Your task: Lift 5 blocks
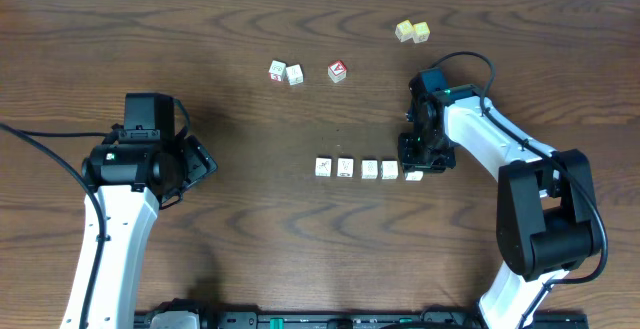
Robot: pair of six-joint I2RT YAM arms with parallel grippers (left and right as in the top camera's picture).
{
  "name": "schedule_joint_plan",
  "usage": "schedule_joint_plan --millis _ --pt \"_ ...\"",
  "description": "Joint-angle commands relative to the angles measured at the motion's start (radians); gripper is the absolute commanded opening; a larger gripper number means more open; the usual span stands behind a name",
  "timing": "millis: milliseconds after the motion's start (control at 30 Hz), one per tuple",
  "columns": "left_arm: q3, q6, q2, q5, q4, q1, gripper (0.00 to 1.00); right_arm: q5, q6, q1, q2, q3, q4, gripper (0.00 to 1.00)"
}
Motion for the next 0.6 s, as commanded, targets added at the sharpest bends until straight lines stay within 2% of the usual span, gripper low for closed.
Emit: schedule_joint_plan --millis 0,100,267,467,567 --pt "-0.002 -0.002 0.003 -0.009 -0.003 0.005 0.86 -0.010 0.016 -0.003 -0.001 -0.008 -0.001 0.41" --pt "-0.002 -0.002 0.003 -0.009 -0.003 0.005 0.86 -0.010 0.015 -0.003 -0.001 -0.008 -0.001 0.47" --pt "-0.002 -0.002 0.003 -0.009 -0.003 0.005 0.86 -0.010 0.015 -0.006 -0.001 0.005 -0.002 0.50" --pt "-0.002 -0.002 0.003 -0.009 -0.003 0.005 0.86 -0.009 0.011 -0.019 -0.001 0.042 -0.028 0.50" --pt "-0.002 -0.002 0.003 -0.009 -0.003 0.005 0.86 -0.010 -0.001 -0.032 -0.001 0.057 -0.053 0.45"
